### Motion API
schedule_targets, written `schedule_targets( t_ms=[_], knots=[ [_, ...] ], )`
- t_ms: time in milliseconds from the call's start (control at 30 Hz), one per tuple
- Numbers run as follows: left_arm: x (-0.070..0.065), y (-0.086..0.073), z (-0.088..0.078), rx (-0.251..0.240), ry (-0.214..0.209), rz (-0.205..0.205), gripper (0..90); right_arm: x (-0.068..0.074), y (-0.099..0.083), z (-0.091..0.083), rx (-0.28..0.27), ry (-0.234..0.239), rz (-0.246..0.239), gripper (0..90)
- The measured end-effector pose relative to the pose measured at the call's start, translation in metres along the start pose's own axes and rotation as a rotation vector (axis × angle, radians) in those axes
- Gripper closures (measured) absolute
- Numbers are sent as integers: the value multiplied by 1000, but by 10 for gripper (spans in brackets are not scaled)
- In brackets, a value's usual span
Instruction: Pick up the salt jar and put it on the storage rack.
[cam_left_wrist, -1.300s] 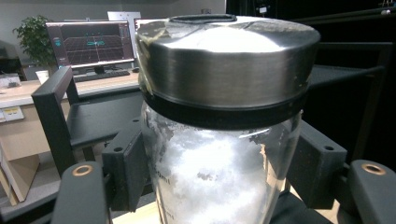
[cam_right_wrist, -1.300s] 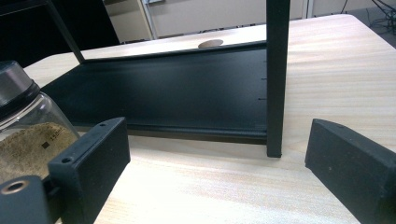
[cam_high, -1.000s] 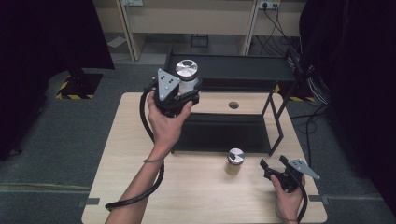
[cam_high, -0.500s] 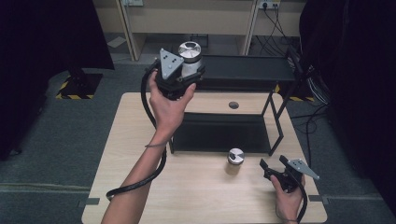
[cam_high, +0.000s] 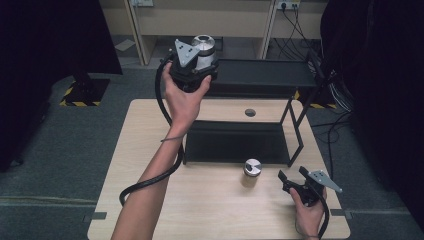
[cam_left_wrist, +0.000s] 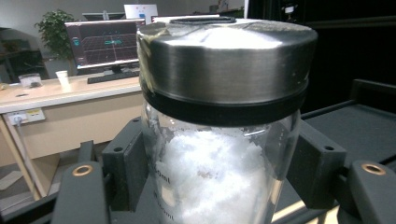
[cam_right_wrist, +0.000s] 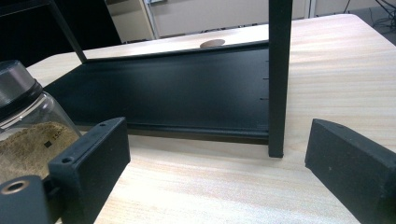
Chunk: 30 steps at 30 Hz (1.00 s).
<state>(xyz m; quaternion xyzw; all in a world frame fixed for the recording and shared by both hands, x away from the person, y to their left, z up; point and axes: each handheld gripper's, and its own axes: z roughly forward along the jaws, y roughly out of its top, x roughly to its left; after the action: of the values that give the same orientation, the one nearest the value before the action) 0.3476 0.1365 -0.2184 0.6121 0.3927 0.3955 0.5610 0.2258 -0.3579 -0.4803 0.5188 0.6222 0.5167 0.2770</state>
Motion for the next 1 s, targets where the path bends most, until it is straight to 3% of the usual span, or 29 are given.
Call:
schedule_targets(
  t_ms=[200,333,400,600,1000],
  knots=[
    [7,-1,17,25,9,9,305,1,0,0,1,-1,-6,67],
    [10,-5,26,51,25,-29,305,0,0,0,0,0,-4,67],
    [12,-7,28,48,25,-51,305,0,0,0,0,0,-5,67],
    [11,-5,32,57,27,-61,305,1,0,0,0,-3,-9,67],
    [8,-3,41,63,37,-53,305,2,0,0,0,1,-9,67]
  ],
)
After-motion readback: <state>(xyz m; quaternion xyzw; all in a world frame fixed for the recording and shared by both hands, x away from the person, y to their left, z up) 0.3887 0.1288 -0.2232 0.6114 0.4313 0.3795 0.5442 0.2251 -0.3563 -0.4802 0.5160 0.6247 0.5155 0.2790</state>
